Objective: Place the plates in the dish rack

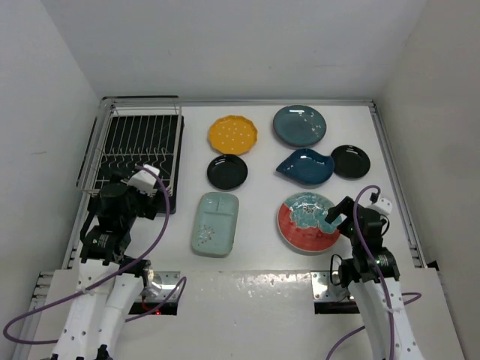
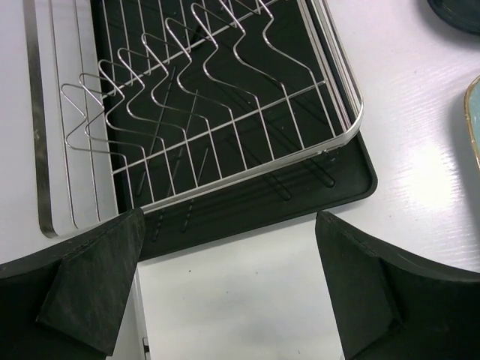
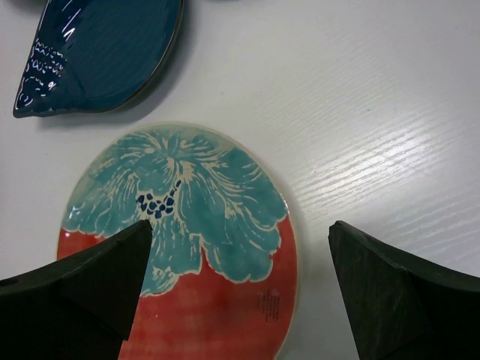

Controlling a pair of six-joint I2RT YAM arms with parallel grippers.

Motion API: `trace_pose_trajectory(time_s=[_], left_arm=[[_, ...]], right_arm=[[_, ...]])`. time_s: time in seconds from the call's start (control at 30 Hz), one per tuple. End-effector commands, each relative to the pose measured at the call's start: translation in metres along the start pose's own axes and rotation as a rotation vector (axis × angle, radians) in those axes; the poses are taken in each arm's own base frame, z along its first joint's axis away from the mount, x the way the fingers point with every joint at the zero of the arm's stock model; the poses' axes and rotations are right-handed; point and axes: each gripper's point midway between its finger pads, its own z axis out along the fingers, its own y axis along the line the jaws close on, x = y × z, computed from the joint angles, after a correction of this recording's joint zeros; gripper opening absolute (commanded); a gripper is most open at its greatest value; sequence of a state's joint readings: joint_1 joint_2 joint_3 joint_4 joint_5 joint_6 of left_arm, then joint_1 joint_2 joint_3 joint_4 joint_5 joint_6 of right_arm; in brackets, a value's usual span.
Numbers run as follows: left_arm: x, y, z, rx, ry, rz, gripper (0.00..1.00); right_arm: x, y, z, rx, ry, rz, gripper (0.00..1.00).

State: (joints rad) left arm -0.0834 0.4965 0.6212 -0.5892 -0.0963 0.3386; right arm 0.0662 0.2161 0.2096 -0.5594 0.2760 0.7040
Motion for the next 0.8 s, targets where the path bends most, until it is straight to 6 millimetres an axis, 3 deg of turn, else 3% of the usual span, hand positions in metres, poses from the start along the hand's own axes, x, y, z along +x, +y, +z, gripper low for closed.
trace_pose_trajectory(time_s=[0.0, 0.03, 0.13, 0.17, 0.2, 0.23, 0.27, 0.3, 0.33, 0.37, 0.4, 0.43, 0.47, 0.5, 0.53, 0.57, 0.6, 0.63, 0.67, 0.7, 0.73, 0.77], left_arm=[[-0.015, 0.010, -0.003, -0.044, -0.053, -0.027, 1.00], [-0.017, 0.011, -0.003, -0.047, -0.062, -0.040, 1.00], [-0.030, 0.014, -0.006, -0.033, -0.092, 0.011, 1.00], [-0.043, 0.008, -0.009, 0.019, -0.140, 0.057, 1.00], [-0.046, 0.002, -0.008, 0.066, -0.147, 0.113, 1.00], [-0.043, -0.005, -0.009, 0.137, -0.129, 0.236, 1.00], [-0.054, -0.024, -0.013, 0.256, -0.185, 0.297, 1.00], [-0.074, -0.028, -0.024, 0.308, -0.244, 0.354, 0.98], [-0.081, -0.035, -0.027, 0.361, -0.267, 0.392, 0.93], [-0.095, -0.039, -0.029, 0.403, -0.286, 0.417, 0.80], [-0.102, -0.038, -0.026, 0.410, -0.277, 0.405, 0.70], [-0.108, -0.036, -0.022, 0.405, -0.257, 0.390, 0.60], [-0.117, -0.028, -0.012, 0.382, -0.189, 0.342, 0.43], [-0.122, -0.024, -0.007, 0.371, -0.152, 0.320, 0.37], [-0.125, -0.020, -0.004, 0.370, -0.114, 0.304, 0.32], [-0.118, -0.028, -0.007, 0.426, -0.039, 0.294, 0.30], [-0.134, -0.031, -0.004, 0.469, -0.017, 0.288, 0.29], [-0.136, -0.038, -0.005, 0.514, 0.013, 0.276, 0.29], [-0.127, -0.049, -0.012, 0.582, 0.076, 0.253, 0.32], [-0.131, -0.062, -0.016, 0.655, 0.073, 0.241, 0.40], [-0.131, -0.067, -0.017, 0.682, 0.083, 0.223, 0.44], [-0.127, -0.076, -0.018, 0.715, 0.091, 0.218, 0.48]], right_arm=[[0.001, 0.004, -0.001, -0.020, 0.012, 0.005, 1.00], [0.001, 0.006, -0.001, -0.027, 0.015, 0.006, 1.00], [-0.010, 0.041, -0.003, -0.207, -0.004, -0.016, 1.00], [-0.016, 0.058, -0.003, -0.286, -0.015, -0.033, 1.00], [-0.009, 0.086, -0.016, -0.454, 0.043, -0.069, 1.00], [-0.019, 0.102, -0.020, -0.527, 0.022, -0.078, 1.00], [0.002, 0.108, -0.016, -0.555, 0.161, -0.089, 1.00], [-0.020, 0.131, -0.030, -0.637, 0.155, -0.119, 1.00], [-0.006, 0.134, -0.024, -0.625, 0.269, -0.139, 1.00], [0.013, 0.140, -0.023, -0.632, 0.393, -0.178, 1.00], [-0.014, 0.156, -0.032, -0.650, 0.360, -0.294, 1.00], [-0.002, 0.157, -0.024, -0.589, 0.397, -0.373, 1.00], [0.003, 0.173, -0.028, -0.607, 0.406, -0.477, 1.00], [0.000, 0.173, -0.020, -0.540, 0.398, -0.531, 0.96], [0.001, 0.179, -0.022, -0.542, 0.399, -0.552, 0.88], [0.010, 0.198, -0.033, -0.601, 0.419, -0.566, 0.50], [0.022, 0.206, -0.028, -0.594, 0.468, -0.522, 0.32], [0.042, 0.214, -0.039, -0.649, 0.523, -0.526, 0.23], [0.046, 0.226, -0.040, -0.680, 0.520, -0.493, 0.23], [0.062, 0.227, -0.034, -0.654, 0.567, -0.473, 0.38], [0.069, 0.240, -0.036, -0.693, 0.549, -0.461, 0.49], [0.083, 0.244, -0.036, -0.686, 0.583, -0.449, 0.54]])
